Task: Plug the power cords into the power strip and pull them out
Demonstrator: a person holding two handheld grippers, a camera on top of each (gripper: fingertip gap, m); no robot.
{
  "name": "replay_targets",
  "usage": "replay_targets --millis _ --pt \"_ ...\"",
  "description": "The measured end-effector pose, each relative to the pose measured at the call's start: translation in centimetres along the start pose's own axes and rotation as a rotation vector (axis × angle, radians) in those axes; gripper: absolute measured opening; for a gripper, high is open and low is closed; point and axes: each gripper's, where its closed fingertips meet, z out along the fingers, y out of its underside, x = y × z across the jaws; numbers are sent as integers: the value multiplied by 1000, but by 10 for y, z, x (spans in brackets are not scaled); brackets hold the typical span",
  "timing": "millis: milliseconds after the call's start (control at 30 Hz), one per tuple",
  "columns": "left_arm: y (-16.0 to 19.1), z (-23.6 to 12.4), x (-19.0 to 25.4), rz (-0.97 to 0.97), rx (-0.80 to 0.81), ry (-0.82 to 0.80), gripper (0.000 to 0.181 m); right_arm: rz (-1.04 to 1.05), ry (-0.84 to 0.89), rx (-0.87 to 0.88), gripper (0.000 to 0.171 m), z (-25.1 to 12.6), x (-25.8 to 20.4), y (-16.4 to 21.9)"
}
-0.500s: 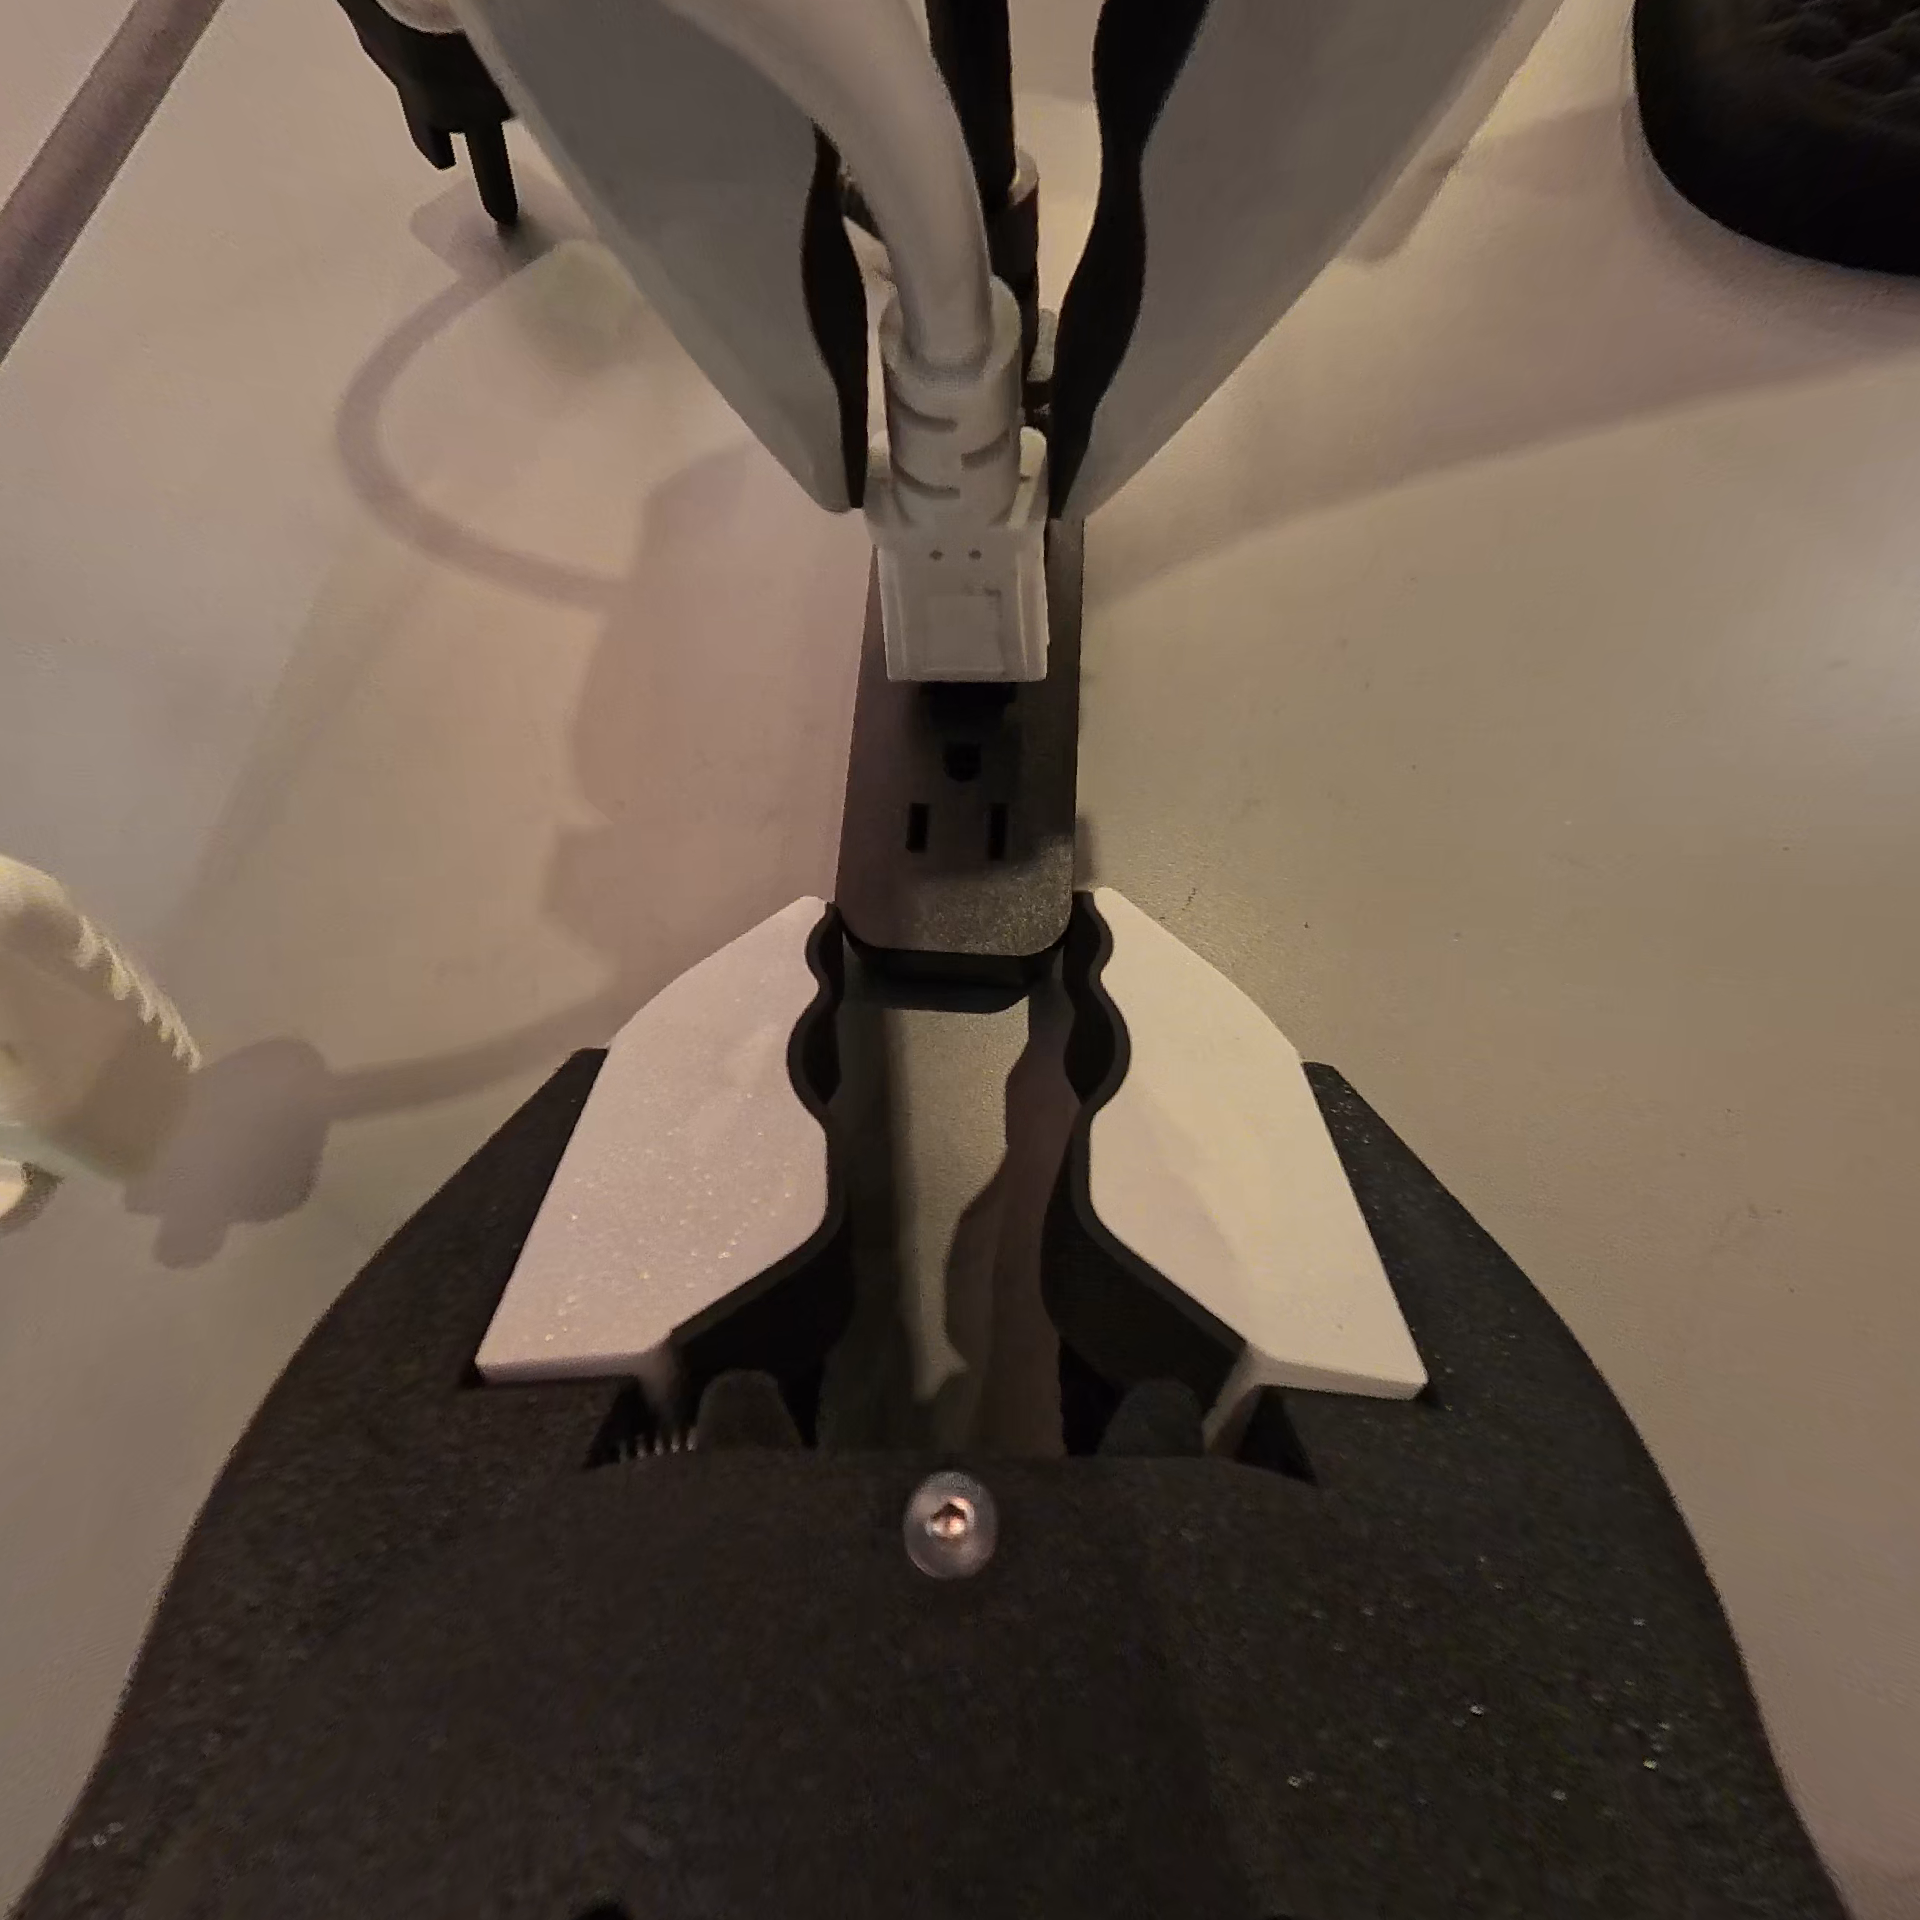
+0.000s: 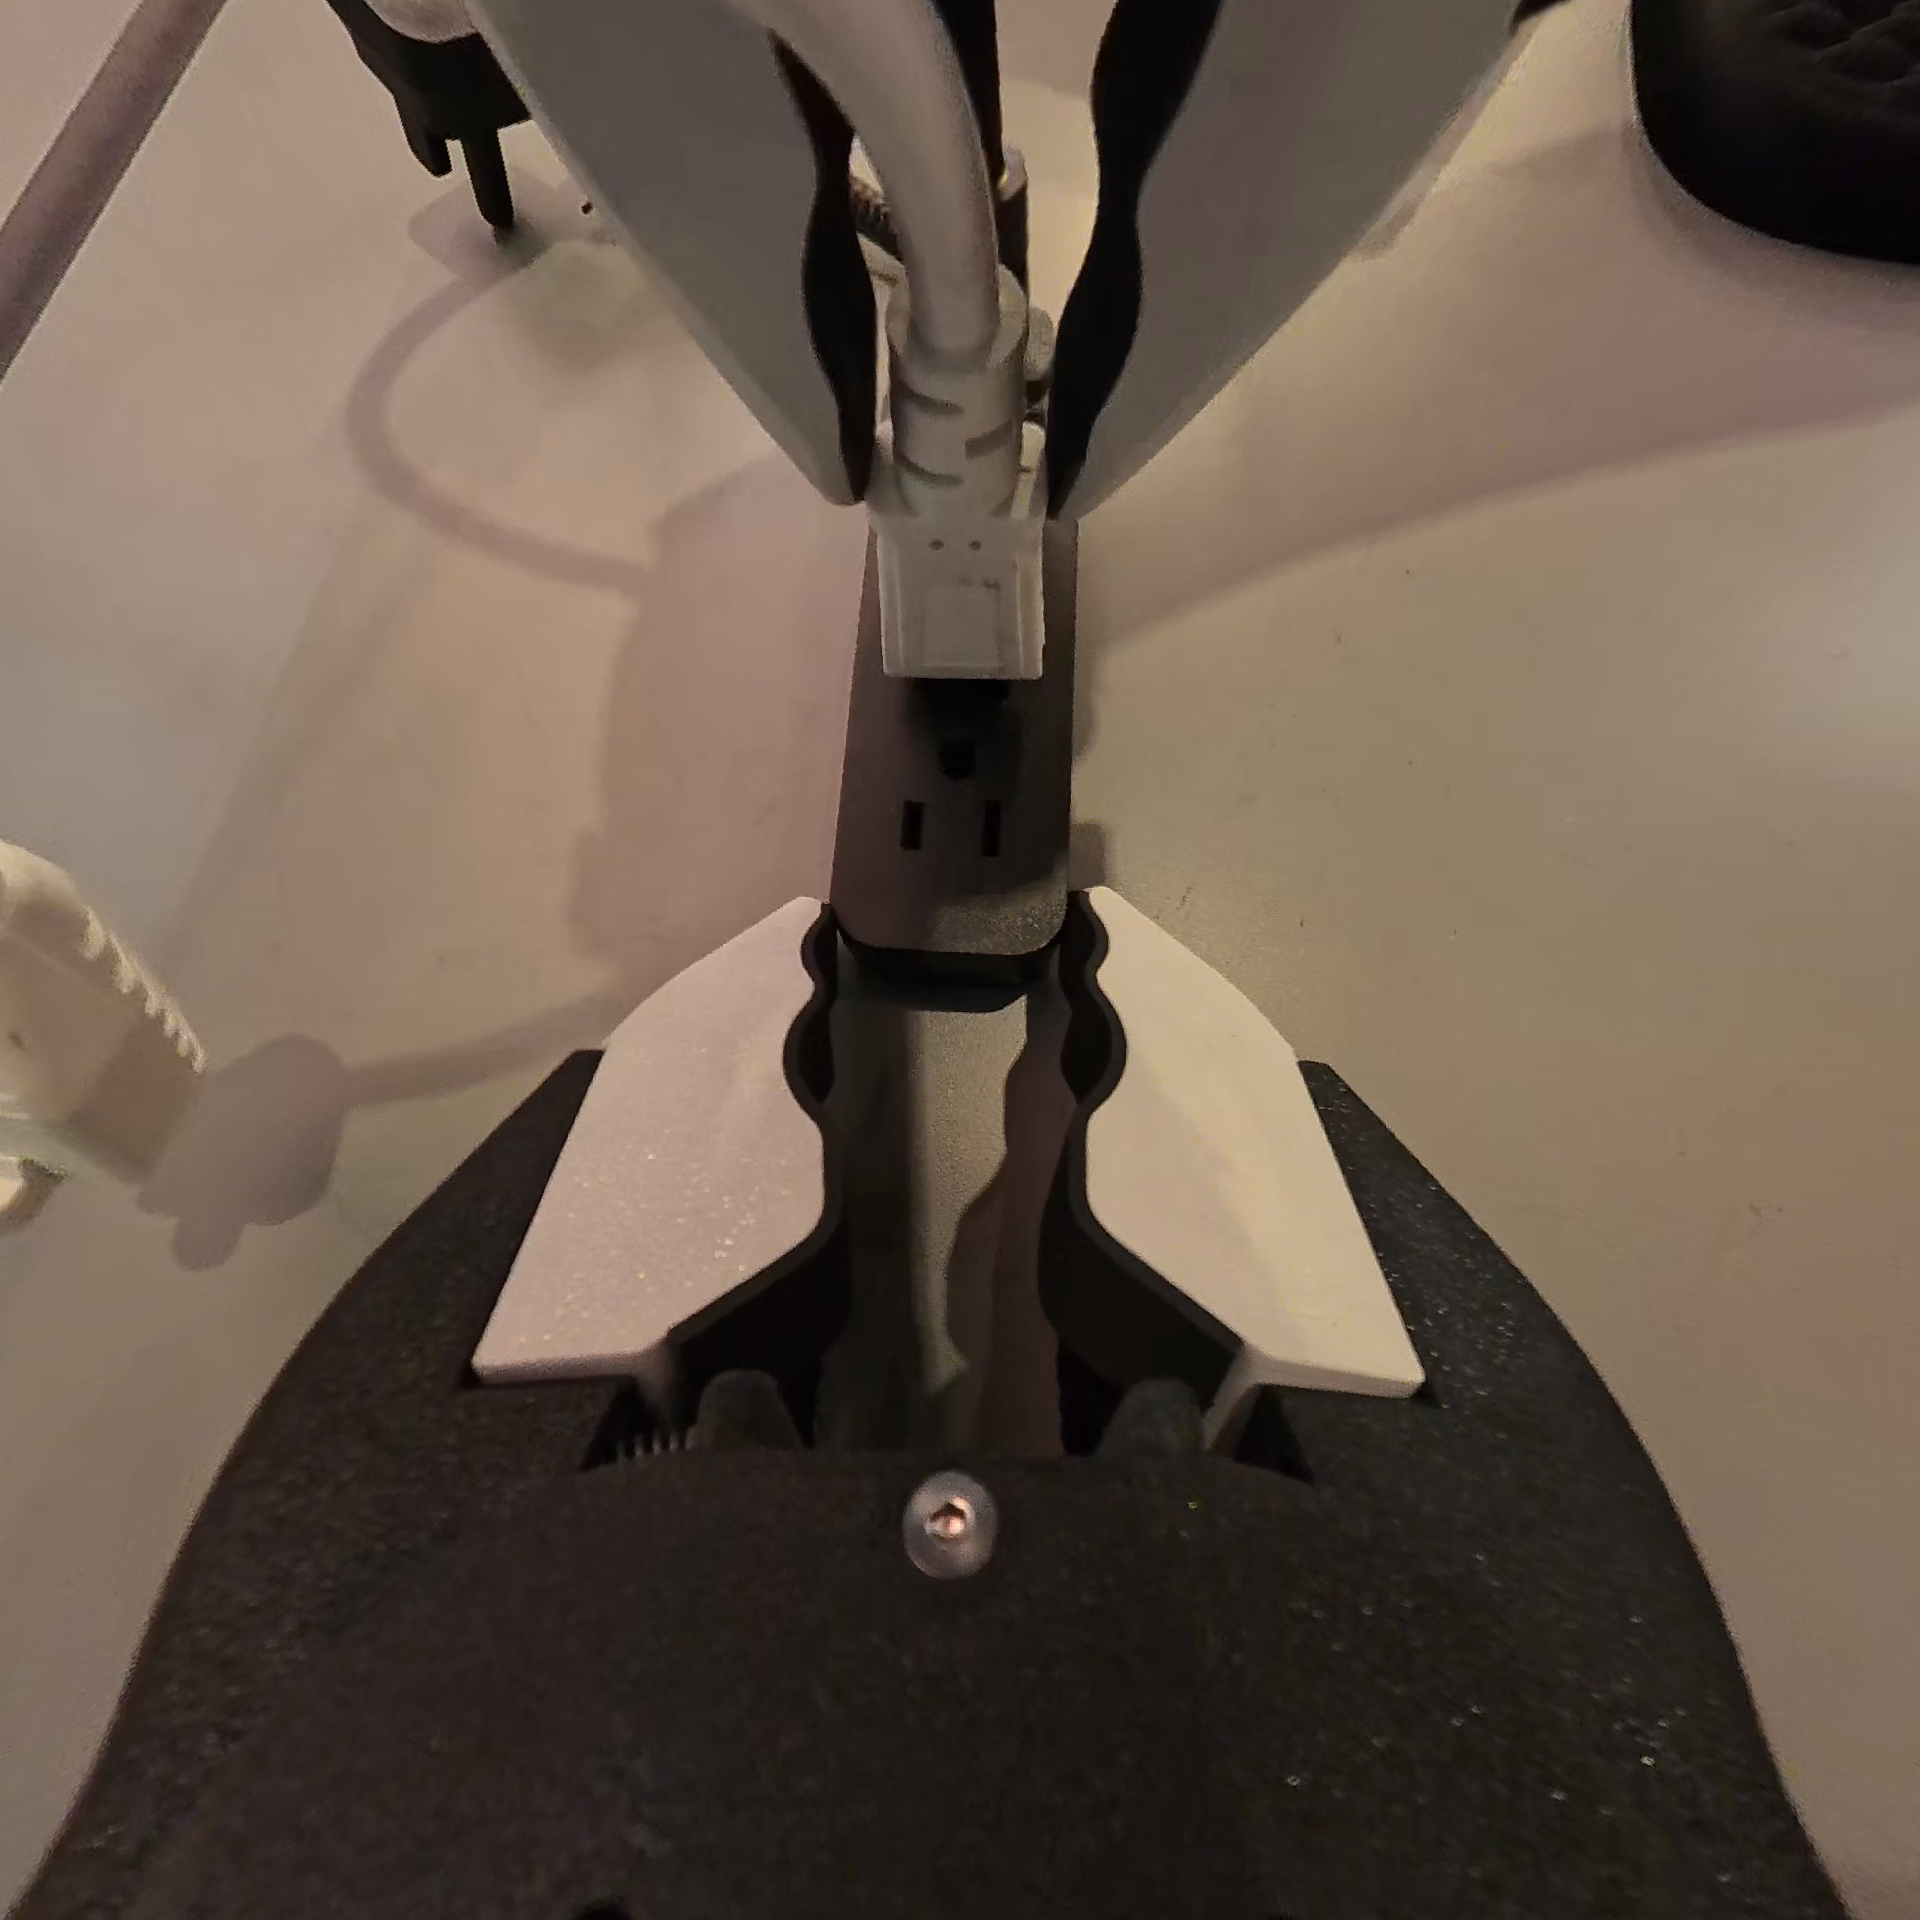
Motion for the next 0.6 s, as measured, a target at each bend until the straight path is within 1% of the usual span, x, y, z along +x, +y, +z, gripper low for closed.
replay_targets --millis 300,600 --pt "-2 -2 -1 -4 -1 1 41 28 -11 24 24 -1 0 0" --pt "-2 -1 0 -7 0 2 41 37 -7 -1 23 -2 -1 -4"
